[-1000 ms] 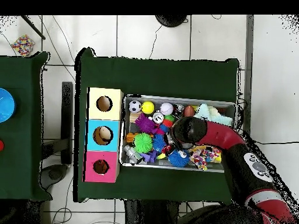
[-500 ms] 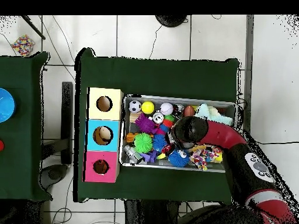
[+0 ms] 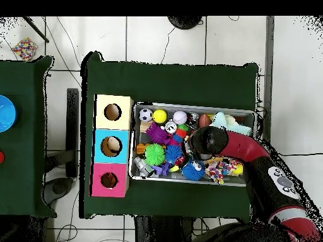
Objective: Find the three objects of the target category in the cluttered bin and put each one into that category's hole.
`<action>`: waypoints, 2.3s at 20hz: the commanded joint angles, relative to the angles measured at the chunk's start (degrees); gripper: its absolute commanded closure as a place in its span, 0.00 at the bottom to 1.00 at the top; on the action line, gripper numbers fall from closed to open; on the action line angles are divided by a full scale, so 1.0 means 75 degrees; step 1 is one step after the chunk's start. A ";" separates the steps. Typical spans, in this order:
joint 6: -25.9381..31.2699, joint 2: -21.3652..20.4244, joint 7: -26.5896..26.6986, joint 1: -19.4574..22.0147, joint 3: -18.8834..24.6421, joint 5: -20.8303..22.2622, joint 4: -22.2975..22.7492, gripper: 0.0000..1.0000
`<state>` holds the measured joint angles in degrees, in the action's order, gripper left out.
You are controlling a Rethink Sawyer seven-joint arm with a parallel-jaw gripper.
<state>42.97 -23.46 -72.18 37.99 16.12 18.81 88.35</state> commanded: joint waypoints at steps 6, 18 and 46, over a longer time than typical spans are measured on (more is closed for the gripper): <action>-0.0642 0.0193 -0.0570 0.0117 0.0192 0.0061 -0.0168 0.00; -0.1288 0.0345 -0.0502 0.0393 0.0567 -0.0060 -0.0063 0.00; -0.0385 0.0766 -0.0930 0.0503 0.0269 -0.0678 0.0230 0.00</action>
<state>33.85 -20.77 -72.18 42.62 19.78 15.55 88.83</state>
